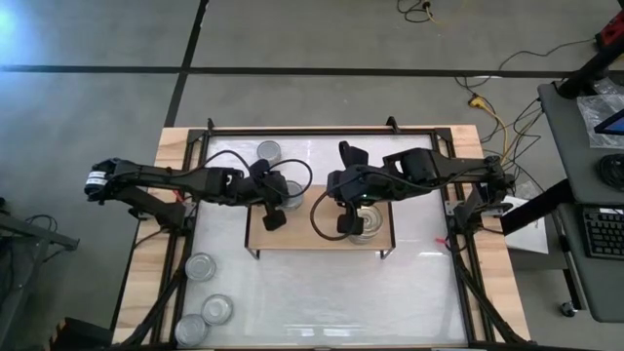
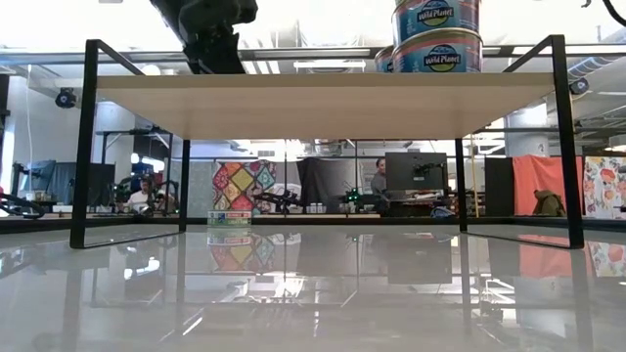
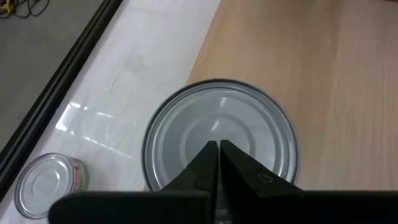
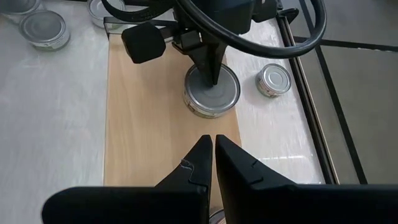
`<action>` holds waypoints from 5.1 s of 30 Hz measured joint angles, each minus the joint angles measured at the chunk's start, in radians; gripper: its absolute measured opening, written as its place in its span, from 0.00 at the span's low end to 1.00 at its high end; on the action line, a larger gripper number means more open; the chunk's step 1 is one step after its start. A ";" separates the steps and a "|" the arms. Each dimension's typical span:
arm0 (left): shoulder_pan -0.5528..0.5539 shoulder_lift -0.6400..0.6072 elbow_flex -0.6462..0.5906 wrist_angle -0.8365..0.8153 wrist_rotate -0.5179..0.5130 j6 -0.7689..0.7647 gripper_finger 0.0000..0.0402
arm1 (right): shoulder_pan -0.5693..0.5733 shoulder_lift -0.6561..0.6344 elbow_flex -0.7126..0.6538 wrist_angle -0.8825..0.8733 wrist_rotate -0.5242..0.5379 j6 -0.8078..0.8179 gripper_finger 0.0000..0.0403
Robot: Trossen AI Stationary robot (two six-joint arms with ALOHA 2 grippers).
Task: Stack canned seafood by type on shelf
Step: Put the green tuna can on the shelf, then stack the green tuna can on top of the other green tuna can on the shelf
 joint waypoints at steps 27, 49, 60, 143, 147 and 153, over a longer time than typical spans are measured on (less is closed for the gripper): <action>-0.004 0.010 -0.010 0.050 -0.003 -0.022 0.00 | 0.021 0.000 0.000 -0.006 0.000 0.000 0.03; -0.031 0.008 0.017 0.064 0.014 -0.001 0.00 | 0.046 0.000 0.000 -0.016 0.000 0.020 0.03; -0.157 -0.098 0.046 0.067 0.001 -0.015 0.00 | 0.089 0.002 0.000 -0.011 0.000 0.017 0.03; -0.963 0.436 0.187 -0.113 -0.131 -0.921 0.00 | 0.719 0.361 0.034 0.258 0.396 0.548 0.03; -1.039 0.434 0.250 -0.225 -0.070 -0.942 0.00 | 0.695 0.361 -0.004 0.259 0.394 0.520 0.03; -1.121 0.403 0.236 -0.398 -0.016 -1.130 0.06 | 0.670 0.361 -0.061 0.285 0.394 0.494 0.05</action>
